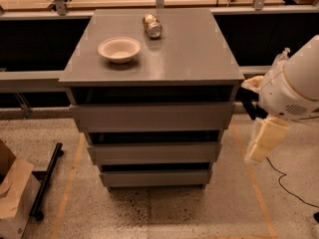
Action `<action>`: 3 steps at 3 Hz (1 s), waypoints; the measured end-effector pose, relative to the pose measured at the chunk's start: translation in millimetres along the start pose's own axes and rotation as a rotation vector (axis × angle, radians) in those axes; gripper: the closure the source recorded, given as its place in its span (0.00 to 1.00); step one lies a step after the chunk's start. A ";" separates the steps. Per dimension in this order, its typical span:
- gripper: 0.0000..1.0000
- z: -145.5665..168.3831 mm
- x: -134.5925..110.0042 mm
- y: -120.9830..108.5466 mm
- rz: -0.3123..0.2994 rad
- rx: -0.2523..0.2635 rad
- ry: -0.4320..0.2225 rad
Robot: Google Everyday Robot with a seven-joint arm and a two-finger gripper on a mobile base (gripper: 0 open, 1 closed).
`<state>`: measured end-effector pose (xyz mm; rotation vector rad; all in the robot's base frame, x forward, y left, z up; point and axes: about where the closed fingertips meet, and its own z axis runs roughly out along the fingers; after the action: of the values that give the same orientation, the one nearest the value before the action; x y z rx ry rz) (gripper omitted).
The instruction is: Open bottom drawer
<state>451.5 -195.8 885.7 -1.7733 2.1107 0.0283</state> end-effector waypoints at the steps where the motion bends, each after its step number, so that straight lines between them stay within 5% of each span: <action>1: 0.00 51.5 -3.0 -6.0 -0.006 -0.004 -0.080; 2: 0.00 97.3 -2.1 -15.9 -0.009 0.003 -0.138; 3: 0.00 101.8 -2.6 -20.0 -0.008 0.014 -0.145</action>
Offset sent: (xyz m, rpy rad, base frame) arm 0.0711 0.0316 -0.1354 0.1959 -0.0594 0.0484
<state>498.9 -171.3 796.7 -1.7172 1.9971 0.1357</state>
